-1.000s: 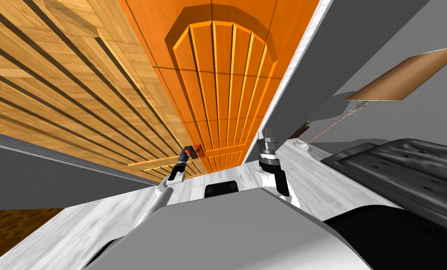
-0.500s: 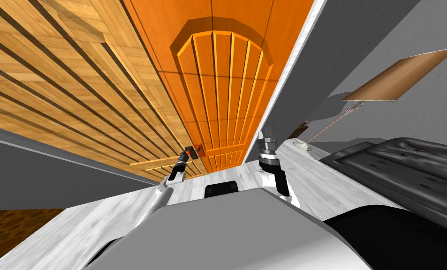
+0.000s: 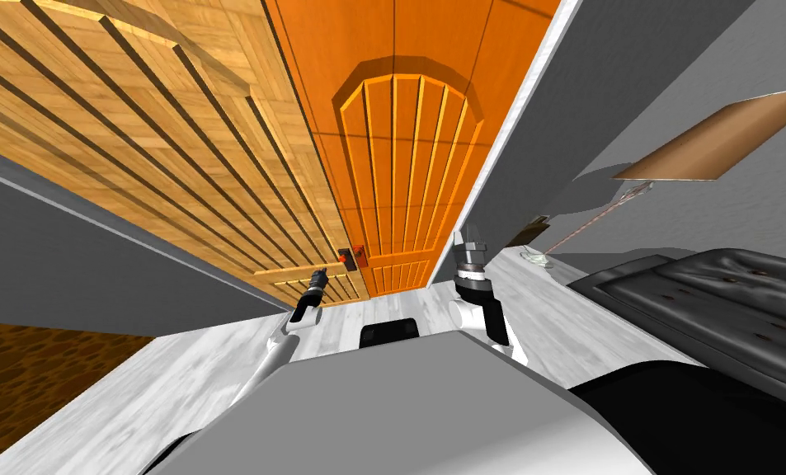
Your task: Pull the door open
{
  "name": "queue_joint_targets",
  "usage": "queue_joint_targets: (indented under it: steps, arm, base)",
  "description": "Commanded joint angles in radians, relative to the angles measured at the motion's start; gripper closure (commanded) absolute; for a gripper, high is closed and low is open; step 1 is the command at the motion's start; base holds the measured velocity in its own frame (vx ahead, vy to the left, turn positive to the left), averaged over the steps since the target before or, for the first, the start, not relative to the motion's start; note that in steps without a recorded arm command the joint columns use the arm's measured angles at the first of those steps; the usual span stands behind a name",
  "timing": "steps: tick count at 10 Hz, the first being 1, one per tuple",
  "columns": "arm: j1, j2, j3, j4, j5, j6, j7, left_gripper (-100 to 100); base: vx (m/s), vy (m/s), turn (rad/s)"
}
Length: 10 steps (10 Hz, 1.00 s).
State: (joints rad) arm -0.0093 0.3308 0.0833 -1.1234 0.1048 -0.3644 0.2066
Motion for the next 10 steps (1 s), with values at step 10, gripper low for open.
queue_joint_targets:
  steps: [10]
  arm:
    - [0.034, 0.032, 0.036, -0.004, 0.007, 0.017, 0.005, -100]
  base:
    - [-0.061, 0.003, 0.036]
